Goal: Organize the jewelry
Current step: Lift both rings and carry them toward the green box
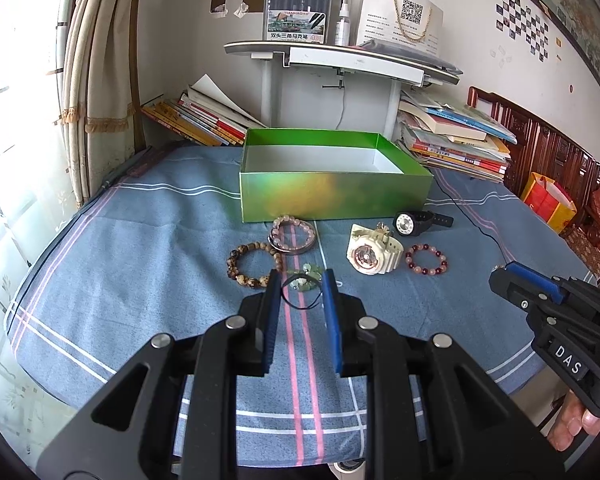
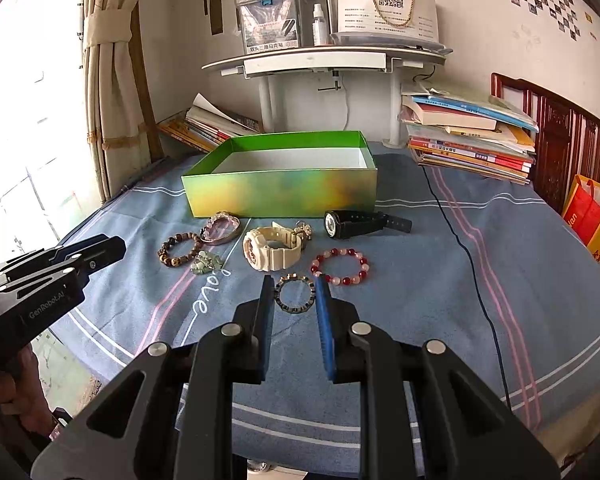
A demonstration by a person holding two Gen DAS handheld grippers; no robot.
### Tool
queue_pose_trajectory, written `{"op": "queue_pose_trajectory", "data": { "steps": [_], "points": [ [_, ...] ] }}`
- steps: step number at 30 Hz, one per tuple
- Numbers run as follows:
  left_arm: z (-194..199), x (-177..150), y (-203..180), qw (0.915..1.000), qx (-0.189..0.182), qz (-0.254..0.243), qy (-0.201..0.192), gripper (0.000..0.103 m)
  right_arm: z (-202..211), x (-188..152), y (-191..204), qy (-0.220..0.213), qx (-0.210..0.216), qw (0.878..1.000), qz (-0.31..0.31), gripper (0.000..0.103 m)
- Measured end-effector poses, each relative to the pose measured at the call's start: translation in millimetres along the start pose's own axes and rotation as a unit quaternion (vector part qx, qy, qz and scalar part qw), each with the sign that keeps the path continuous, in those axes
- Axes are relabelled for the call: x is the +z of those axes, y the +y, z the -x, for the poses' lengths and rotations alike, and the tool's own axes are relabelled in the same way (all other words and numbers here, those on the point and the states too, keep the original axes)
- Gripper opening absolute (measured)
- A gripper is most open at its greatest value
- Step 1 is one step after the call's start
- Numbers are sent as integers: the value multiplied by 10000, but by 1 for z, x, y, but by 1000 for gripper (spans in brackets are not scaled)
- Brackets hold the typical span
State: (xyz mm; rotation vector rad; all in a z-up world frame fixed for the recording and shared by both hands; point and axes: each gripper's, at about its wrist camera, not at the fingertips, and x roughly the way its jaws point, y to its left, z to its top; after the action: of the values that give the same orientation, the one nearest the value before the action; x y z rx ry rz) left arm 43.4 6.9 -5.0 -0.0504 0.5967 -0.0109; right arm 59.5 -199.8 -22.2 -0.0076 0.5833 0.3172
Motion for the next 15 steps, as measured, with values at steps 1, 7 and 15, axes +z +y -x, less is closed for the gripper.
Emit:
{"op": "queue_pose_trajectory", "data": {
  "steps": [1,7,15],
  "points": [
    [0,0,0,10000,0,-5,3,21,0,0,0,0,0,10000,-6,21],
    [-1,0,-1,10000,7,-1,20,21,0,-1,-2,-2,-11,10000,-36,21],
    [-1,-2,-2,10000,12,-2,38,21,-1,-3,-3,19,-6,10000,-40,21]
  ]
}}
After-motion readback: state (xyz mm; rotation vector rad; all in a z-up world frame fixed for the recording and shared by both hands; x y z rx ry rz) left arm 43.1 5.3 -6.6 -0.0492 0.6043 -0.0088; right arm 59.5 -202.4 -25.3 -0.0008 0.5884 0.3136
